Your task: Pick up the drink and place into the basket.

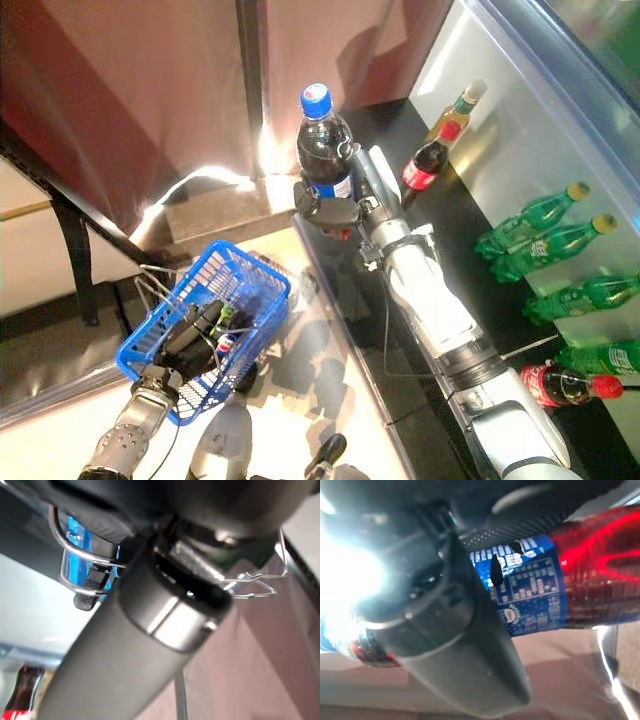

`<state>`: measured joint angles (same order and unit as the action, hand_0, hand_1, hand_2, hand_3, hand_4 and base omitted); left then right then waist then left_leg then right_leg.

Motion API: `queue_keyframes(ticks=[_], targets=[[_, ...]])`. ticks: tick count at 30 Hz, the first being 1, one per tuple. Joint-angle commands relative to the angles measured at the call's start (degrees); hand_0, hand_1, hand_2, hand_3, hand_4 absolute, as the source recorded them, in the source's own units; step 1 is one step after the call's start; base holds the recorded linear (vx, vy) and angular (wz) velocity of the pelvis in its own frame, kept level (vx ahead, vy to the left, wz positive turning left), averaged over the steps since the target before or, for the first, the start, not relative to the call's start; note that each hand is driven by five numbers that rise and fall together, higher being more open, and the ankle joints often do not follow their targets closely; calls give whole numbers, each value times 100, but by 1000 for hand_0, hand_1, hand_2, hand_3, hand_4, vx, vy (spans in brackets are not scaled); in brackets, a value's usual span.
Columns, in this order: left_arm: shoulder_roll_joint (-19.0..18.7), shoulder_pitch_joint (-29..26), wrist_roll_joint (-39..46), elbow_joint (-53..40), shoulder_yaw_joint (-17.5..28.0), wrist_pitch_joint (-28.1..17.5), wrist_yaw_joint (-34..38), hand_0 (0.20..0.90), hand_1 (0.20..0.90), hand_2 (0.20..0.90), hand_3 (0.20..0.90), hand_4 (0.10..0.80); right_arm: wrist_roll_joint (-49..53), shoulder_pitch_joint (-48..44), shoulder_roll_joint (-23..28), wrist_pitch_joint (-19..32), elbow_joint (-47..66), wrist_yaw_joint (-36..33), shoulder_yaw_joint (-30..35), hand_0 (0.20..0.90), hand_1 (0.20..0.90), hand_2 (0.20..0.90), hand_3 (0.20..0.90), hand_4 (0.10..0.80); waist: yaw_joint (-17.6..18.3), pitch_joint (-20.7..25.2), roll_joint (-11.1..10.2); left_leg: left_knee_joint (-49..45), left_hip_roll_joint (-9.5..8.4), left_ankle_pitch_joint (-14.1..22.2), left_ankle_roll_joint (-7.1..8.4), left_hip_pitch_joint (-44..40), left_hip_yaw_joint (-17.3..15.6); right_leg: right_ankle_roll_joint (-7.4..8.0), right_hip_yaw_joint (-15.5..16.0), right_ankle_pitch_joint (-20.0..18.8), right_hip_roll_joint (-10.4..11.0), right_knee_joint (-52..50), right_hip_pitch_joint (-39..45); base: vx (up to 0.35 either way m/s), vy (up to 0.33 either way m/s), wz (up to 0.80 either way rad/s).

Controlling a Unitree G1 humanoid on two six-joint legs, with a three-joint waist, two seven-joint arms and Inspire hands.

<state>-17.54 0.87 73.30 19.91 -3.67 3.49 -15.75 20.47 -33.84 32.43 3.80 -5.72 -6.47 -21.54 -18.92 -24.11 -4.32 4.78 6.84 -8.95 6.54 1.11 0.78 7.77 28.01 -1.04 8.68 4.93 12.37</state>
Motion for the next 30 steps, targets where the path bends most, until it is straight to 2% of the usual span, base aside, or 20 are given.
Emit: queue_keyframes(ticks=[1, 15, 30], targets=[[-281, -503, 170, -1815, -446, -473, -1194, 300, 300, 300, 200, 100, 301, -54, -166, 1045, 672, -81, -292, 300, 300, 300, 200, 100, 94, 1896, -85, 22, 95, 191, 133, 33, -140, 9, 189, 180, 42, -17, 360, 32, -18, 7], [-573, -656, 164, -2794, -723, -387, -1371, 300, 300, 300, 200, 100, 383, -28, -309, 916, 702, 232, -842, 300, 300, 300, 200, 100, -4, 1910, -58, 22, 88, 178, 152, 18, -65, 35, 259, 172, 74, -31, 388, 1, -1, 0], [-689, -818, 154, -3470, -941, -301, -1613, 300, 300, 300, 200, 100, 428, -22, -460, 754, 476, 514, -1269, 300, 300, 300, 200, 100, -29, 1939, -36, 22, 64, 166, 171, 19, -12, 36, 278, 161, 87, -42, 349, 0, 0, 0]])
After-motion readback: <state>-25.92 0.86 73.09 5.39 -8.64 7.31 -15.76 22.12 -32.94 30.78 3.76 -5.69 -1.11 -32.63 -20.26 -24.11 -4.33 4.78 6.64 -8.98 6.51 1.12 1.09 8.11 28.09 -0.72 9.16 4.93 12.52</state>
